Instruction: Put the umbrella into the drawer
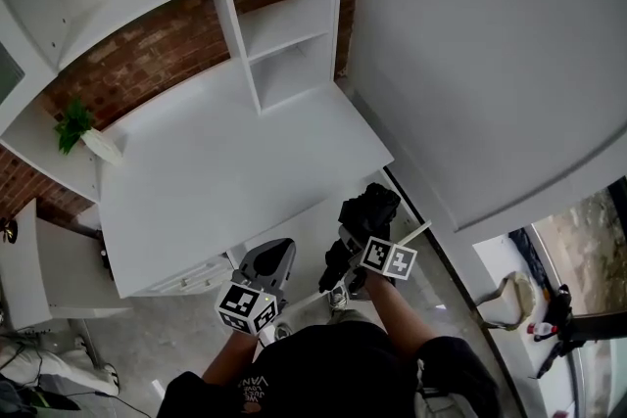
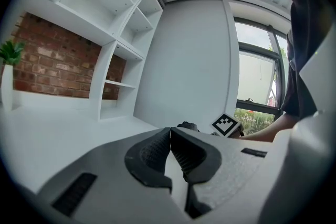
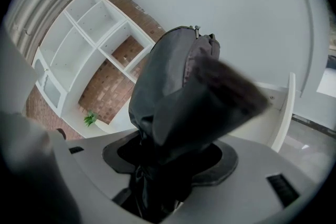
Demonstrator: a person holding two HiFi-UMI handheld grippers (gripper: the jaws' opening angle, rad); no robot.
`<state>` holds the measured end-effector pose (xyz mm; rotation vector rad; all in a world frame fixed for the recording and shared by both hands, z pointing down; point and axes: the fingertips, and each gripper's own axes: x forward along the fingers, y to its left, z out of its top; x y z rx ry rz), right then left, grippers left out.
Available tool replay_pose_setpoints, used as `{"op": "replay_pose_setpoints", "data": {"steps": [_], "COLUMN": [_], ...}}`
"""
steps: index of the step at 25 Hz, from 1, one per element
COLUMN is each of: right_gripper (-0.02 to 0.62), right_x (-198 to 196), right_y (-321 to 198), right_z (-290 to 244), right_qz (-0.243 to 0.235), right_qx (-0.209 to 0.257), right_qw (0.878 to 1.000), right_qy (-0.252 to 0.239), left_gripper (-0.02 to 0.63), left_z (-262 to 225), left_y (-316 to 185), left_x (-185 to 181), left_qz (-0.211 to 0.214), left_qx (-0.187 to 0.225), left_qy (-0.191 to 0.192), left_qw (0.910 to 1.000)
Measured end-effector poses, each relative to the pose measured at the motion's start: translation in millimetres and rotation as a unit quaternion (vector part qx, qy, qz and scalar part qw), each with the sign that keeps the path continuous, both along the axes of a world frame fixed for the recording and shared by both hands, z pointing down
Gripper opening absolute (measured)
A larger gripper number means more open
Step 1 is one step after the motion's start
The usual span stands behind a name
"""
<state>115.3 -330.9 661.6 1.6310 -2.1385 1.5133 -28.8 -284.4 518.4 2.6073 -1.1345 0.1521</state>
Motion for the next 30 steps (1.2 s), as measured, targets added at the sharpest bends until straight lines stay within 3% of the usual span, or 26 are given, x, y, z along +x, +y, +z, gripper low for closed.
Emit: {"op": "replay_pose_setpoints", "data": {"steps": [6, 20, 30], "right_gripper": [0.255, 0.255, 0.255], "right_x": [18.1, 29.7, 40.1], "right_y": [-26.2, -59.0, -82.0], "right_z": [36.4, 117.2, 155.4], "right_qz": [-0.005, 0.000, 0.006], "right_qx": [-0.042, -0.150, -0.188], "right_qw": [0.999, 0.988, 0.981], "right_qy": [0.013, 0.023, 0.055], "left_gripper": [0.008, 0.008, 0.008], "left_z": [7.0, 29.7, 39.9], "left_y": [-16.4, -31.6, -43.4], "left_x": [19.3, 24.2, 28.1], "left_qz": [-0.015, -0.059, -0.070], "left_qx": [-0.008, -0.037, -0.051], "left_qy": [-0.003, -0.022, -0.025], "left_qw": [0.9999, 0.9973, 0.9959]}}
